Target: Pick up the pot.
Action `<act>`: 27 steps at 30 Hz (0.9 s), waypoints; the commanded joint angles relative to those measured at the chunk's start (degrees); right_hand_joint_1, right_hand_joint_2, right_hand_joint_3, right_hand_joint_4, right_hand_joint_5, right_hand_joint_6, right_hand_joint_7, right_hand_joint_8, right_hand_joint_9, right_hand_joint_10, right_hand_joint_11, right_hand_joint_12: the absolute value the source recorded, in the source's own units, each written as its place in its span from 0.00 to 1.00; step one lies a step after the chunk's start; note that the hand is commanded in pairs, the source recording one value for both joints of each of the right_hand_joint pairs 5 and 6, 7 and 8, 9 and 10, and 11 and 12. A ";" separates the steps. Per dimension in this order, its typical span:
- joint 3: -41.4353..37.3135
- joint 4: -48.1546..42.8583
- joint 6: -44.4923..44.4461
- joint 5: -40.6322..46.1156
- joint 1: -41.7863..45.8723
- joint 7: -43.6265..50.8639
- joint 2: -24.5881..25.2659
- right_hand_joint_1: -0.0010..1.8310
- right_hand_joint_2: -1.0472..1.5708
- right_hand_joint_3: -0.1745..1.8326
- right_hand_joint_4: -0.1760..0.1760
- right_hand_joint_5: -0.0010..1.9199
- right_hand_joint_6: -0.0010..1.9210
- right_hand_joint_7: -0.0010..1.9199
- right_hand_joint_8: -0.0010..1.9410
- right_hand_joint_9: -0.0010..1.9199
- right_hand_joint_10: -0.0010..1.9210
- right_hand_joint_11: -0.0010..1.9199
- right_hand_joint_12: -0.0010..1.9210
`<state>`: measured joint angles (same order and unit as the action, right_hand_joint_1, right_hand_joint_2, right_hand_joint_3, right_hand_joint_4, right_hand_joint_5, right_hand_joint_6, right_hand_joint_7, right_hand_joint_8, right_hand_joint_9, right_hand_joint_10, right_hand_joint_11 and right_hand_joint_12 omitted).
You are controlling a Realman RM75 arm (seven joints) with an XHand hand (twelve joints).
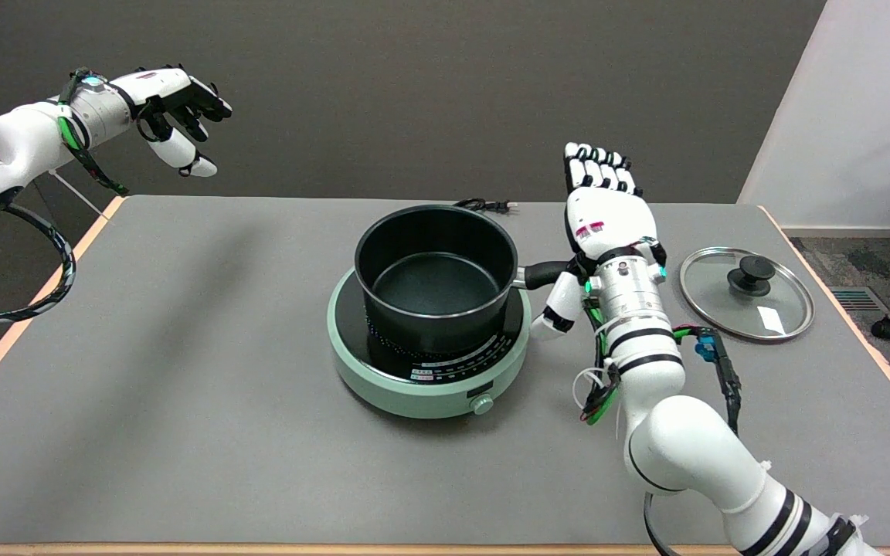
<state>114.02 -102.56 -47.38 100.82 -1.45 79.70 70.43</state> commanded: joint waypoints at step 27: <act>0.25 -1.23 0.82 1.46 0.14 0.55 -1.93 0.62 0.12 0.81 1.00 0.43 0.42 0.43 0.42 0.43 0.42 0.43 0.42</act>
<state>114.25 -103.23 -46.65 102.15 -1.39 80.17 69.58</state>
